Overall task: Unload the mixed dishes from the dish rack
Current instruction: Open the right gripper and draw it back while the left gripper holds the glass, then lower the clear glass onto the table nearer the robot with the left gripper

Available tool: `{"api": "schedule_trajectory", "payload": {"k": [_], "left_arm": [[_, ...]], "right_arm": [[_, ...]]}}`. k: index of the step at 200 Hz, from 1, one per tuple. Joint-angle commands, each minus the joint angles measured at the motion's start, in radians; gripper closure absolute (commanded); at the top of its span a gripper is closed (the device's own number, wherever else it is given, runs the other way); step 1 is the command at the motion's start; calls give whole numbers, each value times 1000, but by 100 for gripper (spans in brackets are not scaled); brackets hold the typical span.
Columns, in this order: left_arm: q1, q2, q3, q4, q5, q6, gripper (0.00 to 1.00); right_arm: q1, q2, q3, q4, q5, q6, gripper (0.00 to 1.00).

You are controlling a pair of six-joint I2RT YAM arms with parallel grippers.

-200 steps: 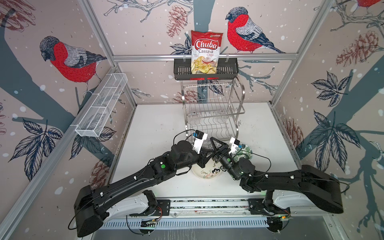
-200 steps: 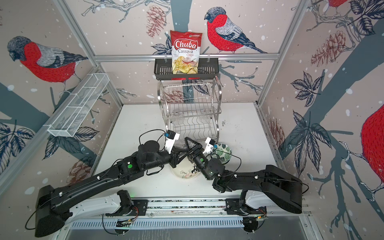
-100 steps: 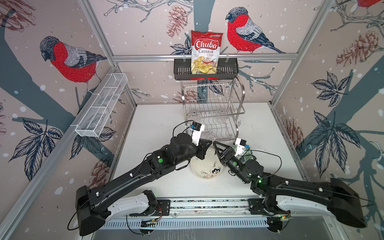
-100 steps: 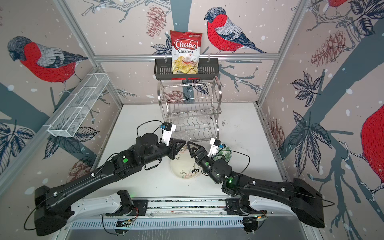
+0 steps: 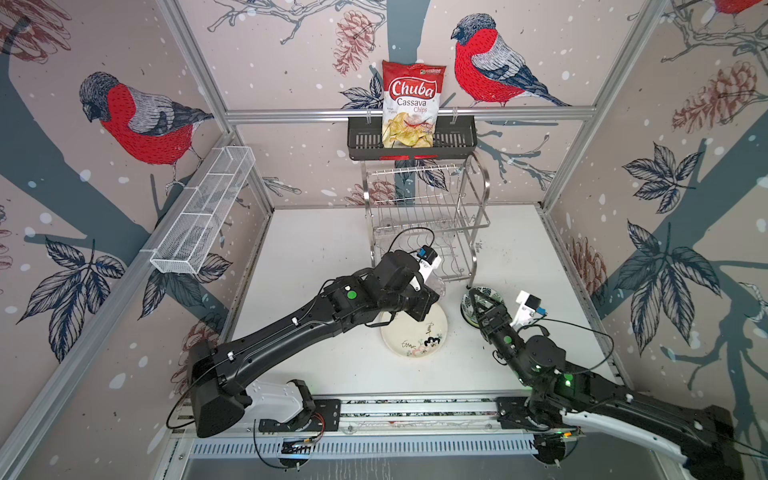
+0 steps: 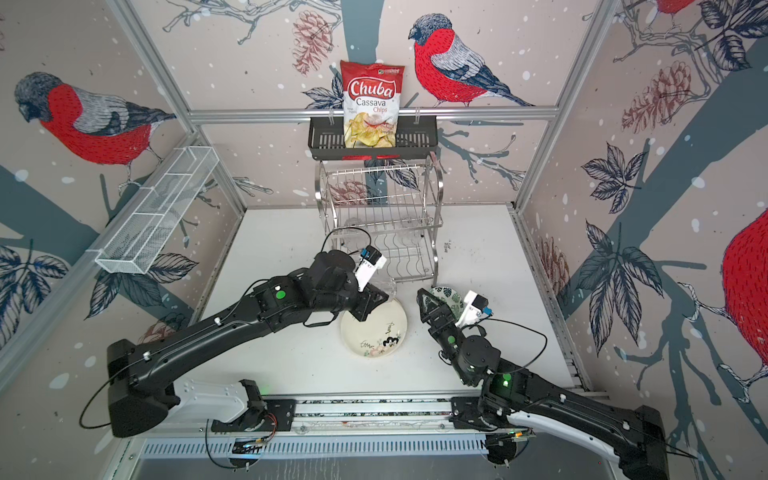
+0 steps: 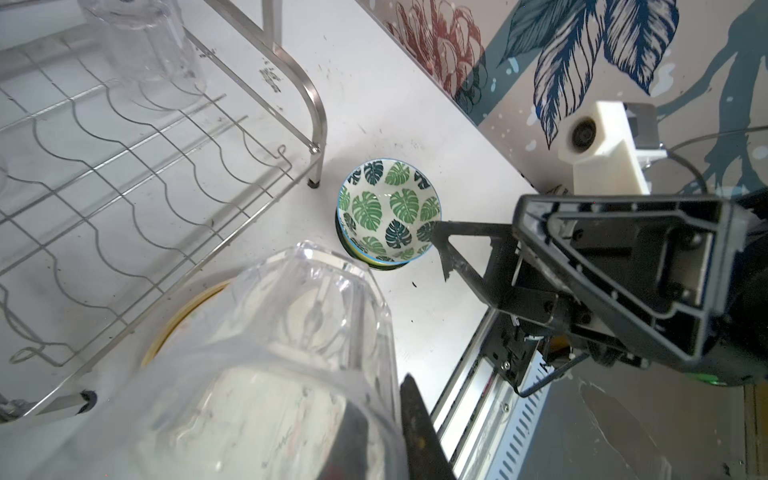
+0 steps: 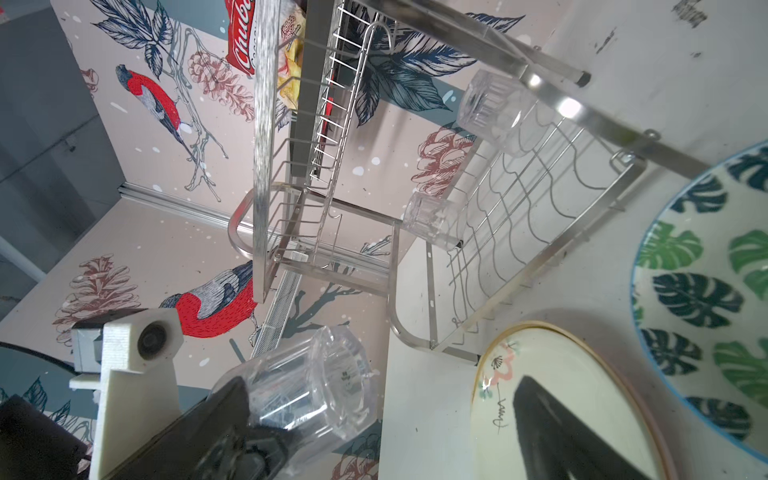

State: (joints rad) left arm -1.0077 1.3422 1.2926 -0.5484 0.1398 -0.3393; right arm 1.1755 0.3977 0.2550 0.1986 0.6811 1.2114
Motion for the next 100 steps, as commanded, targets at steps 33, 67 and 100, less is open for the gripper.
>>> {"api": "schedule_trajectory", "payload": {"k": [33, 67, 100], "left_arm": [[-48, 115, 115, -205, 52, 56, 100], [-103, 179, 182, -339, 73, 75, 100], [-153, 206, 197, -498, 80, 75, 100]], "right_arm": [[-2, -75, -15, -120, 82, 17, 1], [-5, -77, -32, -114, 90, 20, 1], [-8, -86, -34, -119, 94, 14, 1]]}}
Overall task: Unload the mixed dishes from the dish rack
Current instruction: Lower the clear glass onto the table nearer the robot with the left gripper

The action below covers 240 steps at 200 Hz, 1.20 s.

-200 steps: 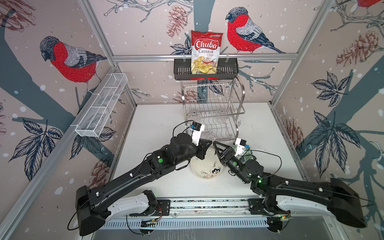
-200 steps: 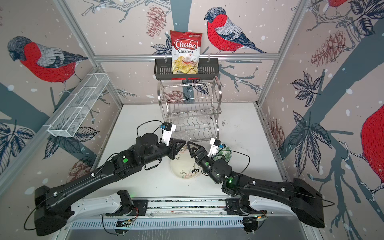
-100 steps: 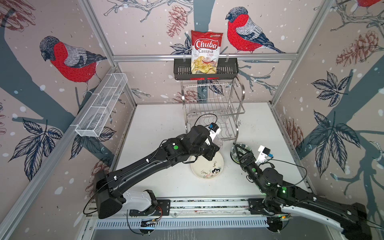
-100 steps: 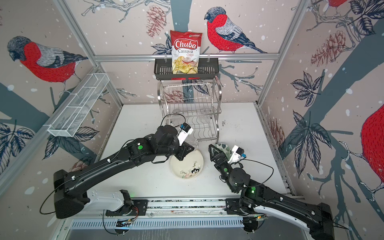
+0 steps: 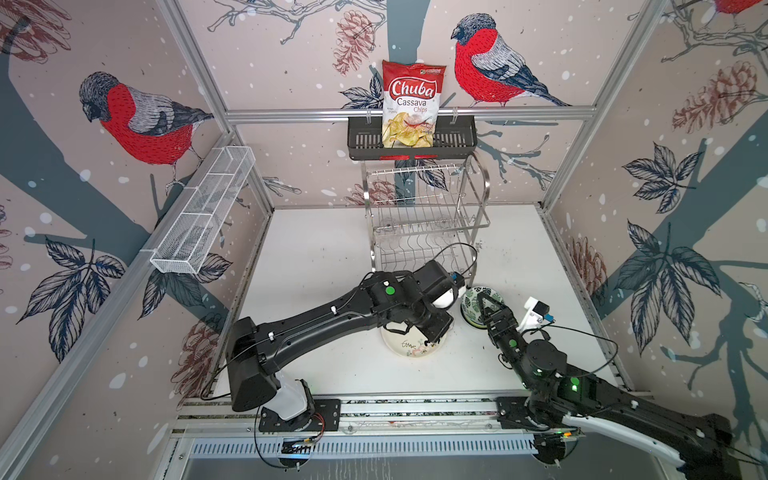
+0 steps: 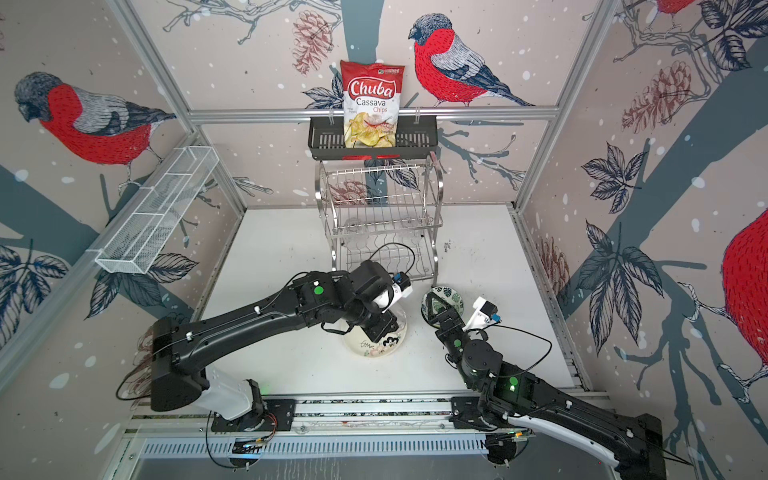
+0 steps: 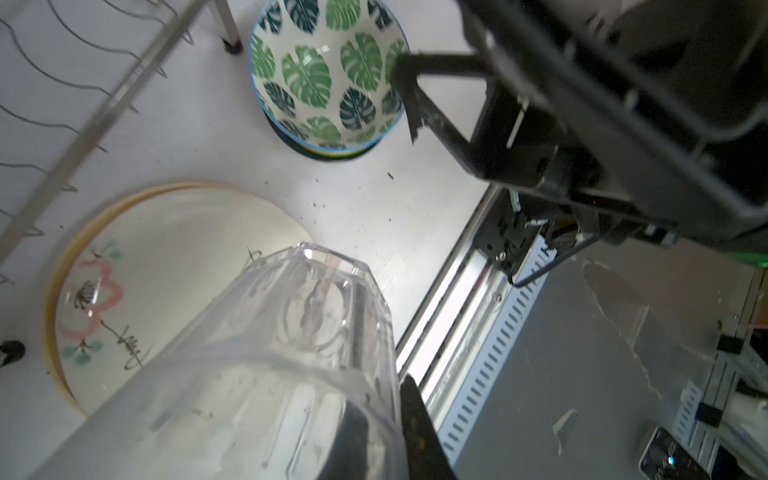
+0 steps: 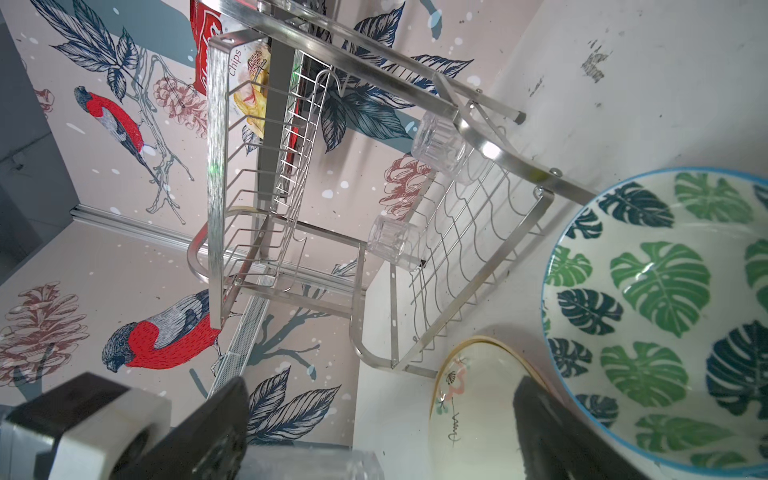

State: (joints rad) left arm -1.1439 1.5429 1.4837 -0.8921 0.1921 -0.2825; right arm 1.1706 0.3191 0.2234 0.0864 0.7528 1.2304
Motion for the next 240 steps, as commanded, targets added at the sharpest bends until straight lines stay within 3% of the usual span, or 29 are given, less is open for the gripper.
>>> {"api": "schedule_trajectory", "payload": {"k": [1, 58, 107, 240], "left_arm": [[-17, 4, 5, -157, 27, 18, 100], [-19, -105, -213, -267, 27, -37, 100], [-20, -161, -341, -218, 21, -73, 100], [-20, 25, -442, -69, -21, -17, 100]], "right_arm": [[-3, -7, -3, -7, 22, -5, 1], [-14, -14, -24, 18, 25, -8, 1], [-29, -11, -50, 66, 13, 0, 1], [-55, -13, -45, 37, -3, 14, 1]]}}
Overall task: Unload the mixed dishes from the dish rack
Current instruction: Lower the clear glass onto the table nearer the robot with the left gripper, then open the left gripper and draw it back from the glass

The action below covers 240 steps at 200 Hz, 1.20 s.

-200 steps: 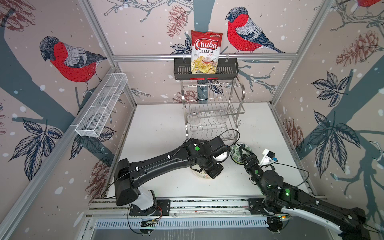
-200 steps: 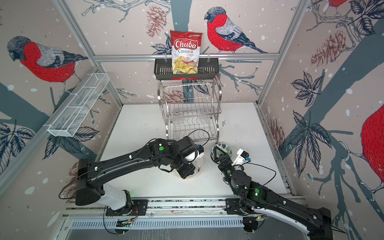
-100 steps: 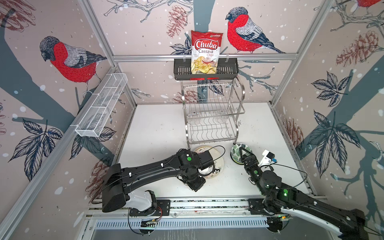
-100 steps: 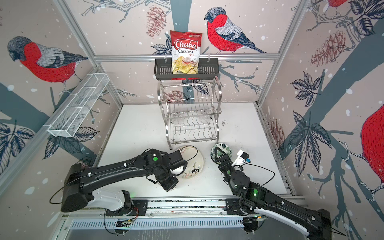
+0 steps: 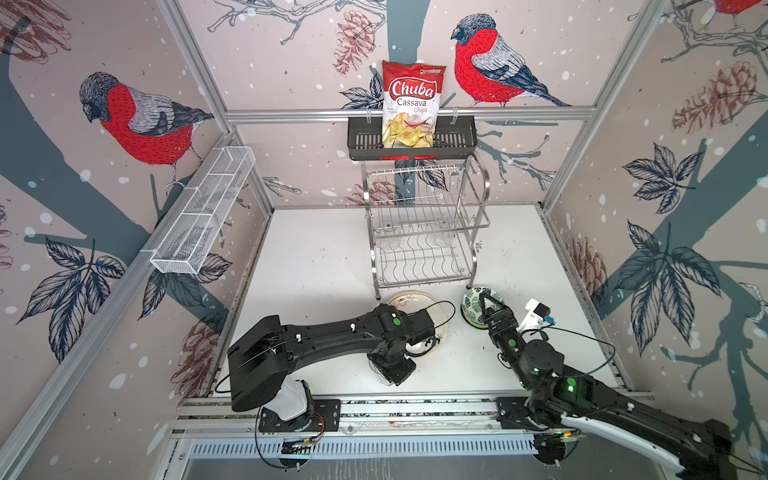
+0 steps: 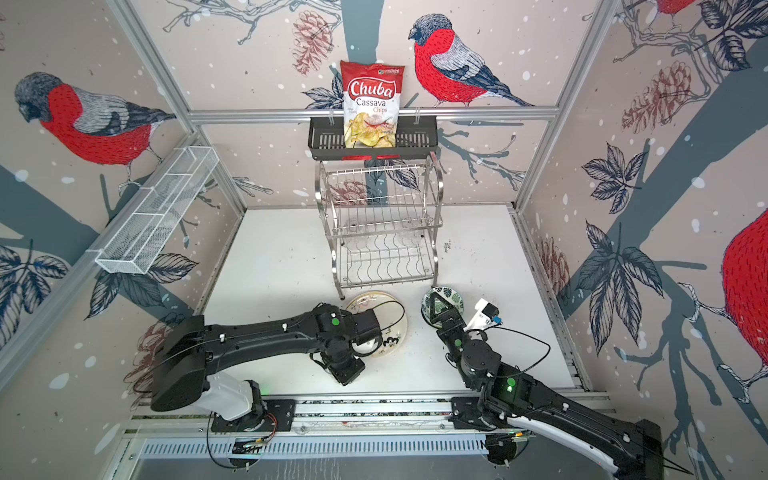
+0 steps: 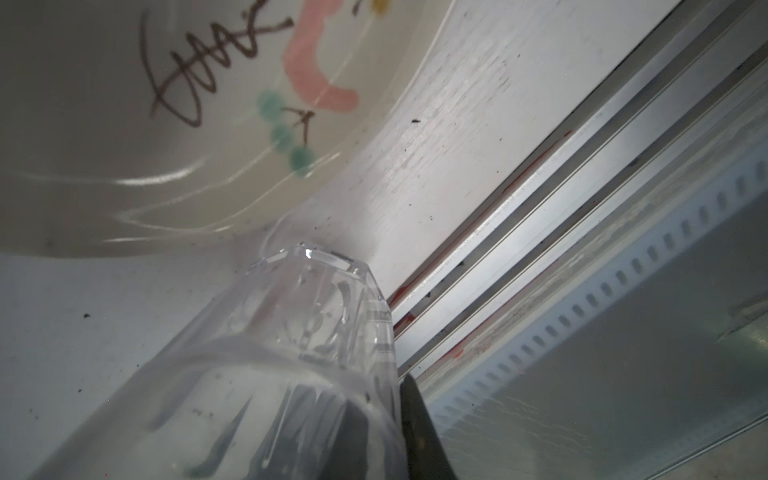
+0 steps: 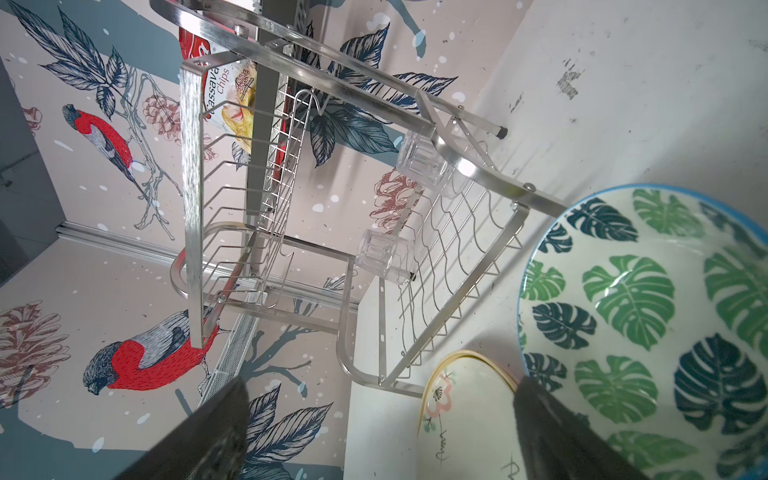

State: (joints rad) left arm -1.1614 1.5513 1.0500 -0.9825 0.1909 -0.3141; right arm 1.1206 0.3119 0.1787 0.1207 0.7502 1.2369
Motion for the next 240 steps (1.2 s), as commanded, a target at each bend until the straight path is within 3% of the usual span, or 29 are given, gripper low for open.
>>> {"api": "schedule_trajectory", "payload": {"k": [1, 46, 130, 186, 194, 196, 240], "left_arm": [[-2, 18, -8, 22, -20, 15, 100], [-1, 47, -25, 55, -18, 11, 95], [-2, 33, -9, 76, -8, -8, 60], [-1, -61, 79, 24, 7, -47, 32], [-2, -90, 91, 20, 7, -63, 6], [-2, -98, 93, 17, 6, -66, 4], [-2, -302, 116, 30, -30, -148, 3]], "right_arm": [[-5, -6, -1, 2, 0, 7, 1], [-19, -26, -5, -15, -2, 9, 1], [-37, -34, -16, -14, -22, 19, 1], [-39, -36, 6, -61, -64, 17, 1], [-39, -35, 10, -64, -70, 13, 1], [-39, -34, 11, -64, -72, 12, 1], [-39, 21, 33, -33, -115, 2, 1]]}}
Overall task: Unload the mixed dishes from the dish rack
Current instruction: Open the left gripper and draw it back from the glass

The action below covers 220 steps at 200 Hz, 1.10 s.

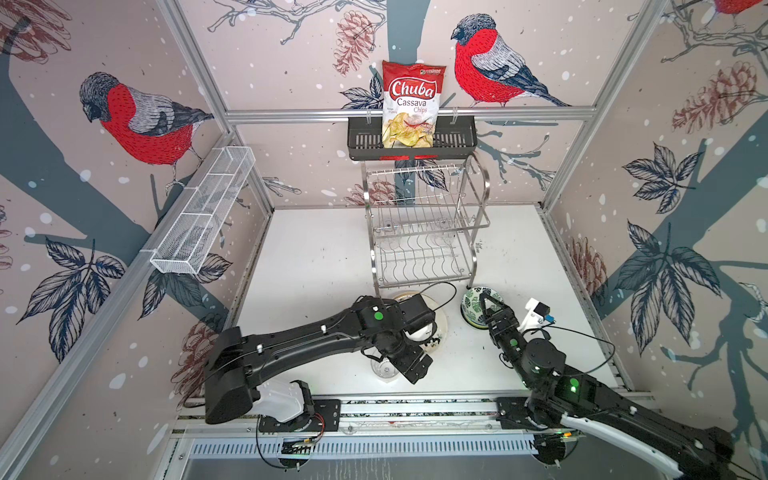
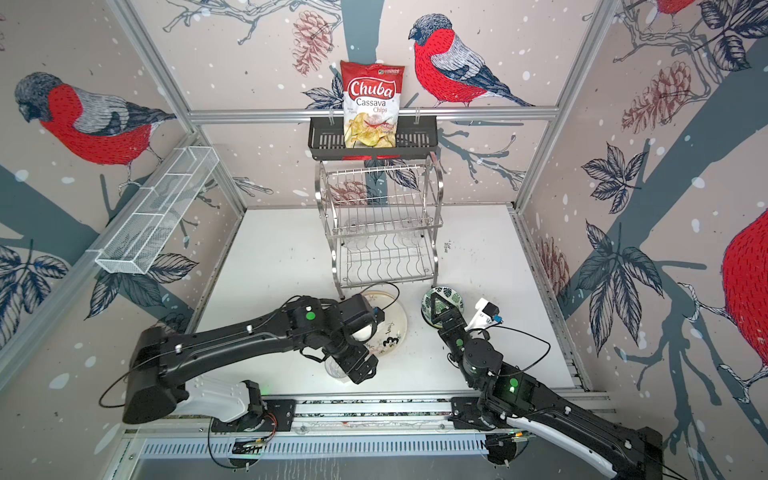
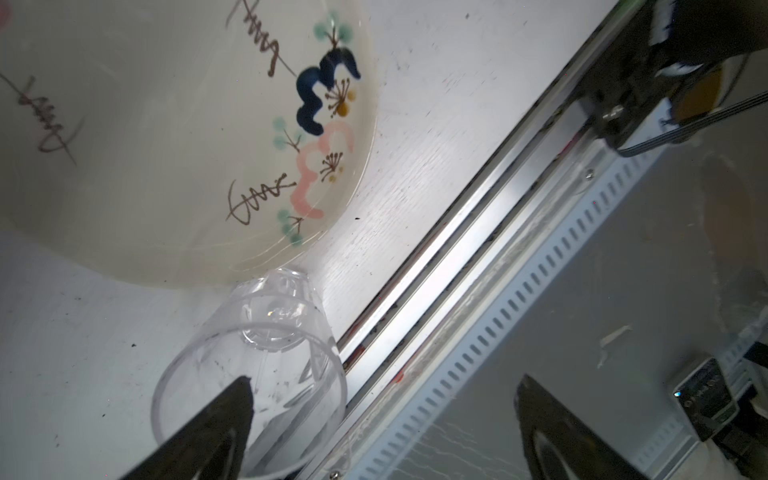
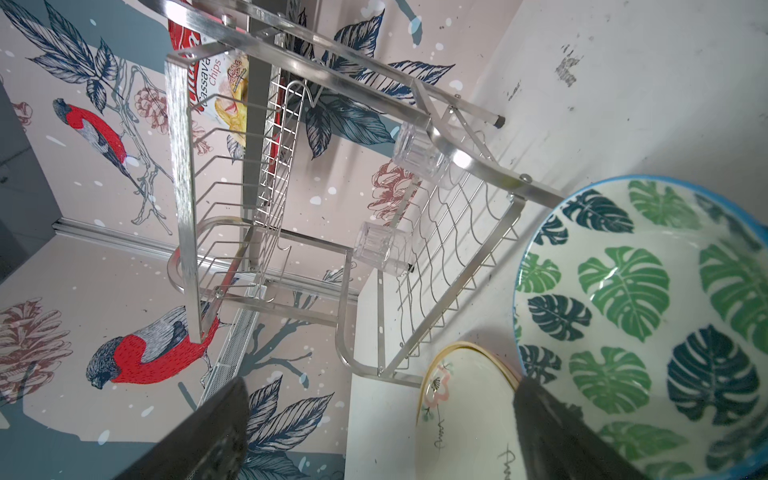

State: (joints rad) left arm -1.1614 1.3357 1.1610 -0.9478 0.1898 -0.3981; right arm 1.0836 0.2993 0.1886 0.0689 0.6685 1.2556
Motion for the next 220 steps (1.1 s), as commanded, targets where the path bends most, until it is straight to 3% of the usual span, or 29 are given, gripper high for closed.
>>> {"api": "schedule_trajectory", "payload": {"k": [1, 47, 80, 113, 138, 166, 198, 220], "left_arm": [[-2, -92, 4, -4, -33, -66, 3], [8, -403, -110, 131, -266, -125, 3], [86, -559, -186, 244, -400, -108, 3], [162, -653, -314, 428, -500, -107, 3], [212, -621, -350, 484, -578, -95, 3], [368, -528, -358, 542, -463, -67, 5], [672, -414, -410, 679, -139, -122, 14], [722, -340, -433, 788, -75, -150, 17]], "right_arm": [[-2, 38, 25, 19, -34, -17, 1], [1, 270, 149, 20, -105, -62, 1], [7, 454, 276, 2, -104, -151, 1], [15, 629, 445, -63, -49, -309, 1], [19, 764, 562, -94, -9, -469, 1], [21, 907, 645, -76, 2, -621, 1], [15, 1048, 669, 76, 3, -778, 1], [-19, 1157, 703, 168, -47, -876, 1]]}}
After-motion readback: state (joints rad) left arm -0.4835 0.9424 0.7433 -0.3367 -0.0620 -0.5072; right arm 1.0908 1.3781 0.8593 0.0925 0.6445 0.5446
